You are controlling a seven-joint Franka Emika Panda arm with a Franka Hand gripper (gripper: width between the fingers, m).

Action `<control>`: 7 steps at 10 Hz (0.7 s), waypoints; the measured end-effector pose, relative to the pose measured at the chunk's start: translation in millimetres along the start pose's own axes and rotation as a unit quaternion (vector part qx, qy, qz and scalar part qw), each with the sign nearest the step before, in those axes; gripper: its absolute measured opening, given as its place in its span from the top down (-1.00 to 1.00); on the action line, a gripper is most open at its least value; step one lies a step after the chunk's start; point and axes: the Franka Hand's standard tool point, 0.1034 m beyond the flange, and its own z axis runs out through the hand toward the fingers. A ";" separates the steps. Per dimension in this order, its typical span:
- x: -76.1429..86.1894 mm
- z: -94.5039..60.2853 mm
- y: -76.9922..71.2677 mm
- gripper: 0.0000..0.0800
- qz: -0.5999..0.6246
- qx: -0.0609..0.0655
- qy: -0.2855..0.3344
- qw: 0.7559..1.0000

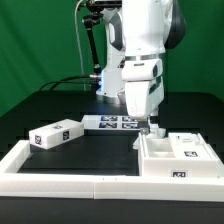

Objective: Assemble cabinet

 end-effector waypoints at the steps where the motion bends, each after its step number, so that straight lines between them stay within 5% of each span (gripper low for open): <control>1: 0.9 3.2 -1.8 -0.32 0.001 0.001 0.003 1.000; 2: 1.2 9.8 -5.8 -0.32 0.002 0.005 0.006 1.000; 3: 1.4 14.5 -8.8 0.12 0.003 0.008 0.009 1.000; 4: 1.1 15.6 -10.1 0.12 0.003 0.009 0.008 1.000; 6: 1.2 15.7 -10.6 0.83 0.003 0.009 0.008 1.000; 7: 2.4 15.0 -10.2 0.83 0.002 0.009 0.009 1.000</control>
Offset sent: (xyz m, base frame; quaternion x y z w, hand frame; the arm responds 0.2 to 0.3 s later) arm -0.0001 0.0016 -0.0055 -0.0147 0.0020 -0.0053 0.9999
